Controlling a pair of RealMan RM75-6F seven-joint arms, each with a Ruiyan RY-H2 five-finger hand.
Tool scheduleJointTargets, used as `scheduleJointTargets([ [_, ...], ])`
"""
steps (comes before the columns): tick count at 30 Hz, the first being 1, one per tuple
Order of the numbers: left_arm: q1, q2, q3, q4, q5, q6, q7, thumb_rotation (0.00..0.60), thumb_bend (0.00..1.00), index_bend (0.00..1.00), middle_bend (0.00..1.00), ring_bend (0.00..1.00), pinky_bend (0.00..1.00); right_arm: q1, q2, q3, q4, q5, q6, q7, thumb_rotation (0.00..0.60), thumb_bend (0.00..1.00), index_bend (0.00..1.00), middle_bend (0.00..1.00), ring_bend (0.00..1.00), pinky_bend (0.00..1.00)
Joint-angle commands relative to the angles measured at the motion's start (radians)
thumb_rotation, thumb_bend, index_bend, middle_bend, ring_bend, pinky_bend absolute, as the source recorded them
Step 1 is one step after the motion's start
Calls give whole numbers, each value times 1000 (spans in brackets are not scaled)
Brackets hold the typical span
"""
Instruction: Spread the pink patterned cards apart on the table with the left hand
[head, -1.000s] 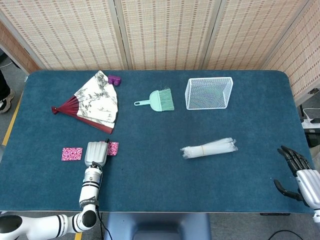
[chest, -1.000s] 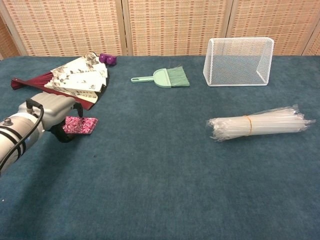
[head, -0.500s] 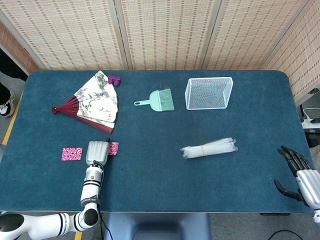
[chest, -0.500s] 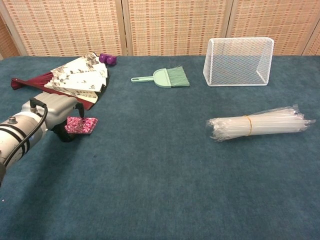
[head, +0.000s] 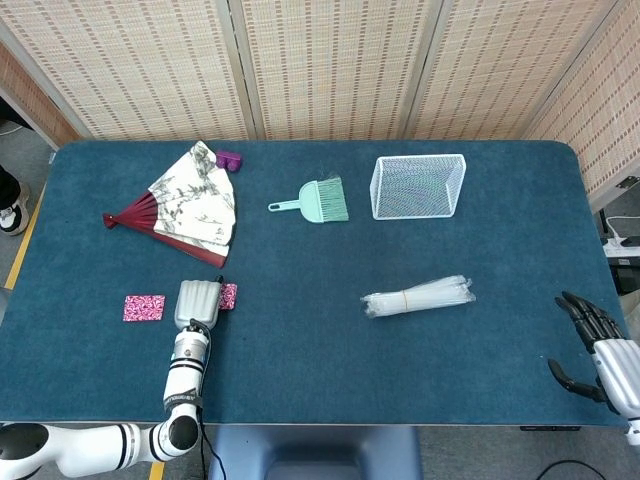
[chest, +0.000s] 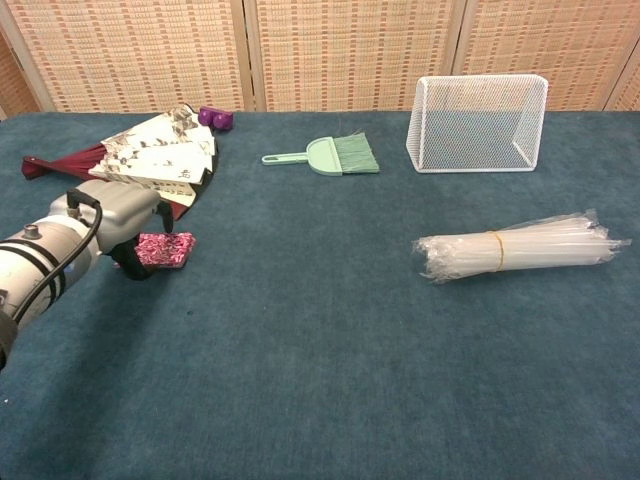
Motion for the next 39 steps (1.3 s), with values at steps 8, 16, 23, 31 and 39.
scheduleJointTargets([
  [8, -17, -5, -4, 9, -36, -1, 19, 600, 311, 254, 1000, 1000, 1000, -1, 1, -1, 2, -2, 2, 5, 600, 315, 0, 0, 0, 93],
  [16, -25, -7, -6, 9, -45, 8, 21, 600, 311, 229, 1000, 1000, 1000, 1, 2, -2, 0, -2, -3, 0, 600, 316, 0, 0, 0, 93],
  [23, -29, -6, -2, 6, -57, 10, 25, 600, 310, 271, 1000, 1000, 1000, 0, 1, -2, 0, -2, -1, 1, 600, 315, 0, 0, 0, 93],
  [31, -32, -9, -2, 13, -63, 12, 19, 600, 311, 281, 1000, 1000, 1000, 1, 0, -1, 0, -1, -2, -2, 600, 315, 0, 0, 0, 93],
  [39, -28, -8, 9, 16, -39, 17, -4, 600, 332, 431, 1000, 1000, 1000, 1, 1, -3, 0, -3, -3, -2, 600, 315, 0, 0, 0, 93],
])
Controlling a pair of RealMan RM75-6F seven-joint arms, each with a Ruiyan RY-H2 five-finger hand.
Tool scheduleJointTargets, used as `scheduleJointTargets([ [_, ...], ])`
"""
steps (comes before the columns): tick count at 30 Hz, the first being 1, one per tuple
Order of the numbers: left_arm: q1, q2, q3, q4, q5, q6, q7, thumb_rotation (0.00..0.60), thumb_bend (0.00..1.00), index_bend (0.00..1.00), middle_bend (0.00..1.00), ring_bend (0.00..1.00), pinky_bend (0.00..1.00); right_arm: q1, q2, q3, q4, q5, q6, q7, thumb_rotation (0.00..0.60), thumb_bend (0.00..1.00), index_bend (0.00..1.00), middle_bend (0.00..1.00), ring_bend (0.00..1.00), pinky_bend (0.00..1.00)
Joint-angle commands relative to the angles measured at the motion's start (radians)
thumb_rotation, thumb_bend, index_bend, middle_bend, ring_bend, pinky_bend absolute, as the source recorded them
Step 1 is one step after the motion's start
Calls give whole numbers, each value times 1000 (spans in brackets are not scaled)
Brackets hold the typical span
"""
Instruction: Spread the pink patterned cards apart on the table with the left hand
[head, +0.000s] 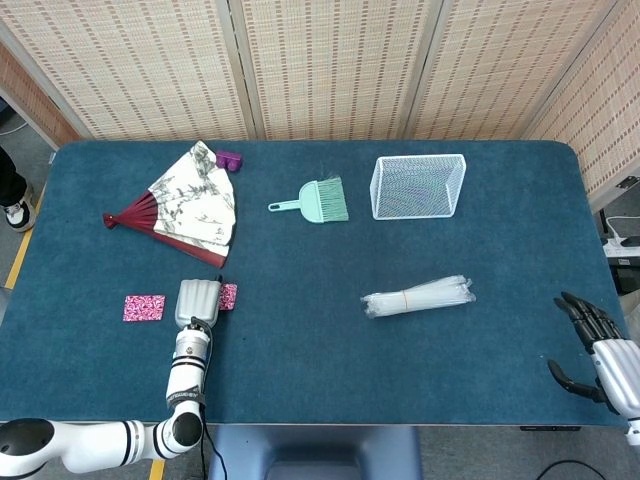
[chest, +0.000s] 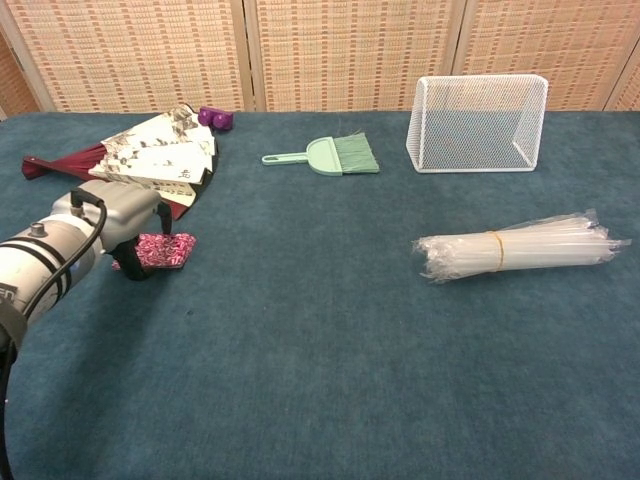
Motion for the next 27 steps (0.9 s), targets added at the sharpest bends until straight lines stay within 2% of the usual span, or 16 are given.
scheduleJointTargets([
  [1, 3, 2, 4, -1, 6, 1, -6, 600, 335, 469, 1000, 1000, 1000, 0, 0, 0, 0, 0, 1, 0, 600, 316, 0, 0, 0, 93],
  [8, 19, 22, 24, -27, 44, 20, -26, 600, 350, 570, 1000, 1000, 1000, 1, 1, -1, 1, -1, 0, 2, 600, 315, 0, 0, 0, 93],
  [17, 144, 200, 157, -226, 189, 137, -88, 600, 353, 596, 1000, 1000, 1000, 2, -2, -1, -2, 0, -5, -6, 600, 315, 0, 0, 0, 93],
  [24, 238, 289, 251, -286, 272, 196, -136, 600, 352, 601, 1000, 1000, 1000, 2, -2, -1, -5, 1, -5, -12, 600, 315, 0, 0, 0, 93],
  [27, 274, 310, 273, -283, 288, 201, -169, 600, 351, 600, 1000, 1000, 1000, 1, -3, 1, -4, 4, -2, -10, 600, 316, 0, 0, 0, 93],
])
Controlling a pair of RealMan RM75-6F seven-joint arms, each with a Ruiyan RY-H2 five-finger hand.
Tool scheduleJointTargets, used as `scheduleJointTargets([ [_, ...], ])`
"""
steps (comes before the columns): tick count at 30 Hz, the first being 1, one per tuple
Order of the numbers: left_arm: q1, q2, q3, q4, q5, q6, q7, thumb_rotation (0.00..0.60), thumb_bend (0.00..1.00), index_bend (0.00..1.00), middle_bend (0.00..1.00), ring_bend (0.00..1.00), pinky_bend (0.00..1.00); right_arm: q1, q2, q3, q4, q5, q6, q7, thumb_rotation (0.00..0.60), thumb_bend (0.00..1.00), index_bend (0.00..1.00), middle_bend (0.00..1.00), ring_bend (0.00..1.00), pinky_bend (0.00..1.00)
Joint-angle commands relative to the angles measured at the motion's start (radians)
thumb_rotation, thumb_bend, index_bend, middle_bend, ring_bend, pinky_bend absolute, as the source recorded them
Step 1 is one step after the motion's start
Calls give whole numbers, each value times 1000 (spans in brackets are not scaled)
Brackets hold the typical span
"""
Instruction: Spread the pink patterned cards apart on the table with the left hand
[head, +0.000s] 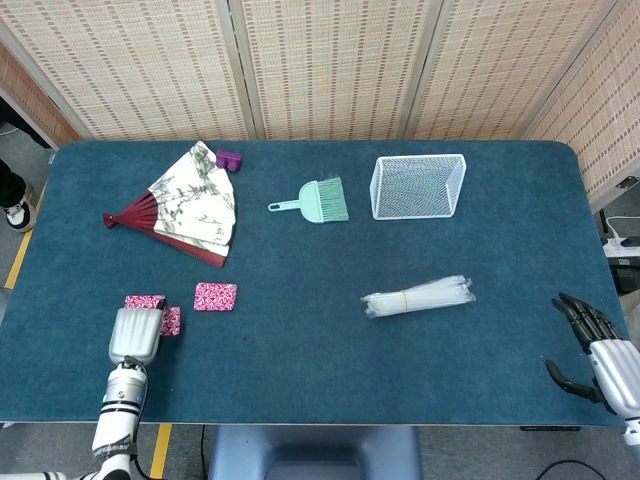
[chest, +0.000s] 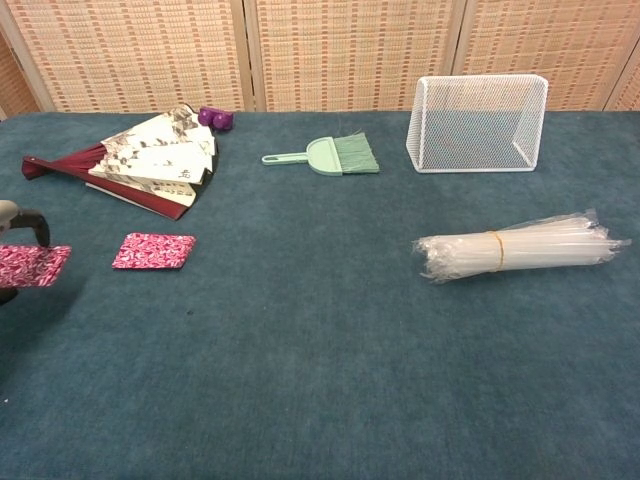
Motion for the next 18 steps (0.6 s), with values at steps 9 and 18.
scheduleJointTargets([
  [9, 87, 20, 20, 55, 9, -19, -74, 600, 351, 597, 1000, 1000, 1000, 2, 0, 3, -3, 7, -7, -4, 600, 316, 0, 0, 0, 93],
  [18, 119, -1, 9, 91, 3, -48, -80, 600, 341, 401, 1000, 1000, 1000, 2, 0, 3, -4, 7, -6, -4, 600, 316, 0, 0, 0, 93],
])
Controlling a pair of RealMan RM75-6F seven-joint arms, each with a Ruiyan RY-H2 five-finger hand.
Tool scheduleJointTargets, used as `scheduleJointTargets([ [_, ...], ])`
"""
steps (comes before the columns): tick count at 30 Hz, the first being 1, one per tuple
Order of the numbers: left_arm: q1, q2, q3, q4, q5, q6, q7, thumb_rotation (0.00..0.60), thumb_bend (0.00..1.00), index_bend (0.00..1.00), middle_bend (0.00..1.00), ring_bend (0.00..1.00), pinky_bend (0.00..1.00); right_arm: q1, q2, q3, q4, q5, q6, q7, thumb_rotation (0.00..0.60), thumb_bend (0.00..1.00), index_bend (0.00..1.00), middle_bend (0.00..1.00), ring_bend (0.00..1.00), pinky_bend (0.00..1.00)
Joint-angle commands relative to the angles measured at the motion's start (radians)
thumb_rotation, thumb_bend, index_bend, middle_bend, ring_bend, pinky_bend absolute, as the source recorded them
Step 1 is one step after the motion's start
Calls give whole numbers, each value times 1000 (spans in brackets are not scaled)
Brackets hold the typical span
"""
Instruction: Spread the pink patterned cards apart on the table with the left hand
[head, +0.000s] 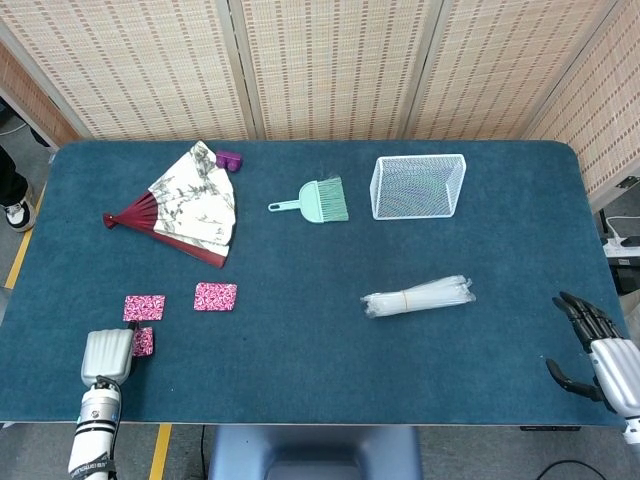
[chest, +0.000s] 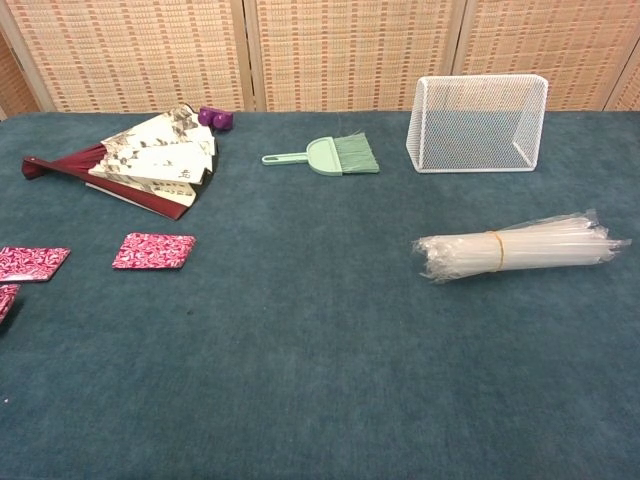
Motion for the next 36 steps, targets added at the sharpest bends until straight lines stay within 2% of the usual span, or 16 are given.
scheduleJointTargets([
  [1, 6, -7, -6, 10, -2, -7, 2, 600, 338, 368, 1000, 1000, 1000, 0, 0, 0, -1, 1, 0, -1, 600, 316, 0, 0, 0, 93],
  [7, 16, -16, -20, 24, 2, -17, 7, 600, 333, 266, 1000, 1000, 1000, 2, 0, 1, -2, 3, -5, -4, 600, 315, 0, 0, 0, 93],
  [17, 31, -12, -37, 5, -6, -23, 32, 600, 321, 220, 1000, 1000, 1000, 2, 0, 3, -4, 5, -4, -4, 600, 315, 0, 0, 0, 93],
  [19, 34, 4, -37, -26, 21, -12, 24, 600, 319, 234, 1000, 1000, 1000, 2, -1, 3, -4, 6, -4, -5, 600, 315, 0, 0, 0, 93],
  [21, 37, 27, -32, -63, 92, 11, -7, 600, 314, 269, 1000, 1000, 1000, 3, -1, 3, -5, 7, -6, -6, 600, 315, 0, 0, 0, 93],
  [24, 48, 60, -17, -77, 269, 65, -111, 600, 305, 309, 995, 1000, 1000, 3, -1, 3, -6, 7, -8, -9, 600, 315, 0, 0, 0, 93],
  [27, 61, 101, -1, -71, 404, 103, -210, 600, 305, 319, 846, 935, 958, 3, -2, 3, -6, 6, -7, -10, 600, 316, 0, 0, 0, 93],
  [28, 65, 115, 3, -75, 425, 106, -230, 600, 305, 323, 751, 854, 895, 3, -3, 4, -6, 6, -7, -11, 600, 315, 0, 0, 0, 93],
  [29, 68, 133, 11, -82, 443, 102, -248, 600, 305, 323, 688, 784, 825, 3, -3, 4, -6, 7, -7, -11, 600, 315, 0, 0, 0, 93],
  [31, 77, 173, 25, -91, 474, 95, -287, 600, 305, 305, 486, 551, 563, 4, -5, 5, -6, 8, -8, -14, 600, 315, 0, 0, 0, 93],
  [32, 83, 185, 28, -91, 484, 97, -298, 600, 306, 291, 417, 476, 480, 4, -6, 6, -6, 9, -8, -16, 600, 315, 0, 0, 0, 93],
  [34, 95, 199, 32, -79, 506, 101, -321, 600, 312, 277, 352, 398, 407, 5, -9, 6, -6, 10, -11, -23, 600, 315, 0, 0, 0, 93],
  [36, 105, 199, 29, -61, 509, 100, -322, 600, 317, 274, 338, 376, 379, 6, -11, 5, -7, 9, -14, -28, 600, 316, 0, 0, 0, 93],
])
